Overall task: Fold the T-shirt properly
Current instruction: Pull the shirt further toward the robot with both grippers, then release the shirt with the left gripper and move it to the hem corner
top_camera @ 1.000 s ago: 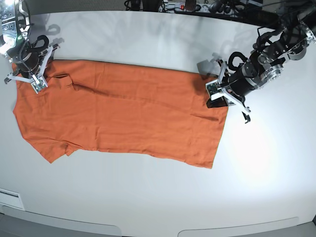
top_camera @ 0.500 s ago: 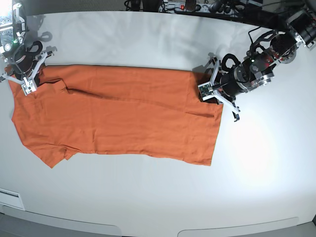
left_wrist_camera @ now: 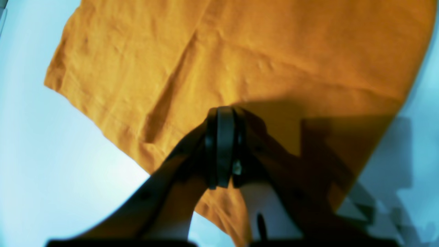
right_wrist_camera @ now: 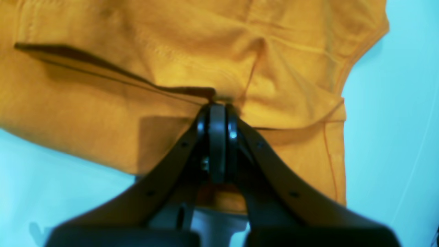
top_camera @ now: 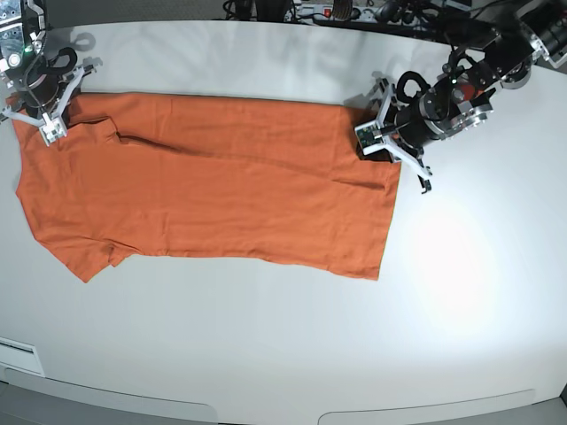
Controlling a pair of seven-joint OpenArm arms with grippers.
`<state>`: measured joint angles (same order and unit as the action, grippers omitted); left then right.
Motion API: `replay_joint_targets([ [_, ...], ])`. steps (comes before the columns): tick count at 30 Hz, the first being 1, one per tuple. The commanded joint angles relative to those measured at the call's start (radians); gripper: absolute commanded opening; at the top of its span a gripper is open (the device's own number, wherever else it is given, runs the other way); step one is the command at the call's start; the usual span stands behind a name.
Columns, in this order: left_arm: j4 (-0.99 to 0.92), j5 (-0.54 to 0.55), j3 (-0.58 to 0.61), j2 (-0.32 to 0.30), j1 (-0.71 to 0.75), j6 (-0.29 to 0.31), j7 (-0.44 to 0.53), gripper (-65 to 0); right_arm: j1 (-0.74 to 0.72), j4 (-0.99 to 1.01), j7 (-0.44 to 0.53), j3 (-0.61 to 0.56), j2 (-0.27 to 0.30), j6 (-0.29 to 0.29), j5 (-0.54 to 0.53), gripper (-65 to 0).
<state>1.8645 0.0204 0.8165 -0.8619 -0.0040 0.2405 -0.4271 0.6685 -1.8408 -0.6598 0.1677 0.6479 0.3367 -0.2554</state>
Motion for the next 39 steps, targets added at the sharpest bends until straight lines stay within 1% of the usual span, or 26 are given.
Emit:
replay_joint_targets([
  [1,0.007,0.028,0.019,-0.036,0.049,0.074,-0.106,-65.0,0.044,0.0,-0.105,-0.013,0.001,0.045,-0.025,-65.0],
  [4,0.083,-0.003,0.019,-0.091,0.11,0.066,-0.119,-65.0,0.106,-0.034,-0.106,-0.013,0.001,0.022,0.001,-65.0],
  [6,0.134,-0.044,0.019,-0.129,0.148,0.035,-0.136,-65.0,0.148,-0.059,-0.113,-0.012,0.001,0.003,0.024,-65.0],
  [9,0.199,-0.096,0.019,-0.192,0.183,-0.009,-0.14,-65.0,0.21,-0.102,-0.132,-0.012,0.001,-0.028,0.027,-65.0],
  [12,0.255,-0.101,0.019,-0.238,0.193,-0.048,-0.146,-65.0,0.265,-0.15,-0.147,-0.012,0.0,-0.066,0.027,-65.0],
  [14,0.286,-0.099,0.019,-0.252,0.192,-0.051,-0.158,-65.0,0.295,-0.181,-0.161,-0.012,0.0,-0.092,0.027,-65.0],
  [17,0.324,-0.099,0.019,-0.257,0.192,-0.051,-0.158,-65.0,0.323,-0.215,-0.172,-0.013,-0.007,-0.106,0.027,-65.0],
  [20,0.362,-0.1,0.019,-0.257,0.192,-0.051,-0.159,-65.0,0.323,-0.235,-0.204,-0.012,-0.029,-0.119,0.027,-65.0],
  [22,0.387,-0.124,0.019,-0.257,0.192,-0.058,-0.158,-65.0,0.323,-0.244,-0.206,-0.012,-0.041,-0.122,0.029,-65.0],
  [23,0.399,-0.146,0.019,-0.257,0.192,-0.072,-0.158,-65.0,0.323,-0.25,-0.207,-0.012,-0.045,-0.124,0.034,-65.0],
  [25,0.419,-0.196,0.019,-0.257,0.192,-0.138,-0.159,-65.0,0.322,-0.273,-0.213,-0.012,-0.05,-0.137,0.069,-65.0],
  [27,0.437,-0.243,0.019,-0.257,0.192,-0.223,-0.172,-65.0,0.319,-0.309,-0.239,-0.011,-0.049,-0.175,0.103,-64.6],
  [29,0.456,-0.29,0.019,-0.257,0.192,-0.315,-0.201,-65.0,0.32,-0.358,-0.26,-0.01,-0.049,-0.208,0.156,-55.5],
  [31,0.476,-0.346,0.019,-0.257,0.192,-0.398,-0.23,-65.0,0.32,-0.406,-0.269,-0.01,-0.049,-0.235,0.22,-49.9],
  [33,0.489,-0.388,0.016,-0.257,0.192,-0.506,-0.24,-65.0,0.32,-0.442,-0.268,-0.01,-0.049,-0.251,0.277,-49.3],
  [34,0.491,-0.395,0.005,-0.253,0.192,-0.539,-0.239,-65.0,0.319,-0.454,-0.262,-0.01,-0.049,-0.257,0.301,-49.3],
  [36,0.488,-0.372,-0.053,-0.224,0.192,-0.551,-0.237,-65.0,0.318,-0.467,-0.244,-0.01,-0.049,-0.274,0.343,-49.3],
  [39,0.45,-0.262,-0.207,-0.158,0.192,-0.547,-0.224,-65.0,0.318,-0.469,-0.235,-0.01,-0.049,-0.302,0.388,-49.3],
])
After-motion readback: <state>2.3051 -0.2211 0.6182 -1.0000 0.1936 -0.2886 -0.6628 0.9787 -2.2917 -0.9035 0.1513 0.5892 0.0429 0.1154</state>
